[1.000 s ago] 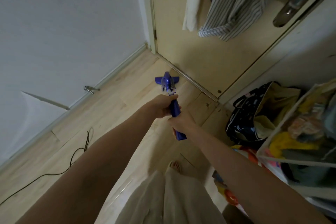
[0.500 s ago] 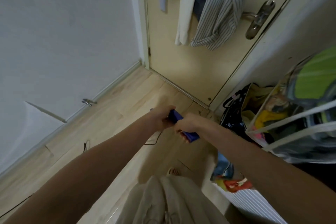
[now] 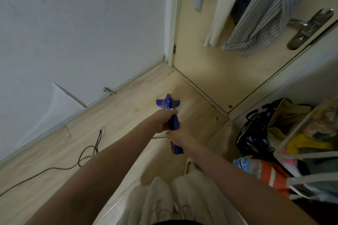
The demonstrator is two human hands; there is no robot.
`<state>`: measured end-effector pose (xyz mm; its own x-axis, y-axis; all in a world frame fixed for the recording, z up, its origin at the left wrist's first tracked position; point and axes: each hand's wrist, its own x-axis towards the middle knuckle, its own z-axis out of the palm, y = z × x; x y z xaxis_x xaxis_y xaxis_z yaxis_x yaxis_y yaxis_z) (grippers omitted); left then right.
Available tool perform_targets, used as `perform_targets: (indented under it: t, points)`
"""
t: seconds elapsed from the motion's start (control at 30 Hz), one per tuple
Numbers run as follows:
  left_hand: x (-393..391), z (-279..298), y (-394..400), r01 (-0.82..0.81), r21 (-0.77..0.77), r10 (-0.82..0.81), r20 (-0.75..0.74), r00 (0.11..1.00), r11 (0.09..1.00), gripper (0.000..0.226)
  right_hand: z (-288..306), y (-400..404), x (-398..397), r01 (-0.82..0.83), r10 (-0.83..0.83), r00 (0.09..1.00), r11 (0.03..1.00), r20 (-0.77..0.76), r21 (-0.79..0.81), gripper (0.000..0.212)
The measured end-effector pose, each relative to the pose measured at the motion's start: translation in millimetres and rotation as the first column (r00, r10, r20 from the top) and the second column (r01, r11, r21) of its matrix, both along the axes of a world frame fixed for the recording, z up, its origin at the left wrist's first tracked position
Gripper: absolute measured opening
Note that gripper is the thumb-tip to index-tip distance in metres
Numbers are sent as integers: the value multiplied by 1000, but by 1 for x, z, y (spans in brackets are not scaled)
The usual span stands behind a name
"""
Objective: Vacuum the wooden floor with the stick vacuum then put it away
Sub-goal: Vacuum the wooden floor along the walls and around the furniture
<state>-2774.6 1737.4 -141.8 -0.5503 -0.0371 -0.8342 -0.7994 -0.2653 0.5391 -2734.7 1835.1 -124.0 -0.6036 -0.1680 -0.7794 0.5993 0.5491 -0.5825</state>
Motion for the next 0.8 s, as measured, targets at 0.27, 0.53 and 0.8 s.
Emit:
perform_targets:
  t: [0.27, 0.53, 0.8]
  points:
    - [-140, -2, 21, -105, 143, 110, -22, 994, 984, 27, 7, 41, -167, -164, 164, 986, 986, 30, 14, 32]
    - [-279, -20, 53, -280, 191, 281, 23, 960, 941, 19, -24, 74, -329, -435, 431, 901, 892, 57, 126, 15]
    - [-355, -34, 32, -347, 91, 348, 1, 937, 933, 43, -38, 51, -402, -393, 392, 920, 919, 15, 37, 22]
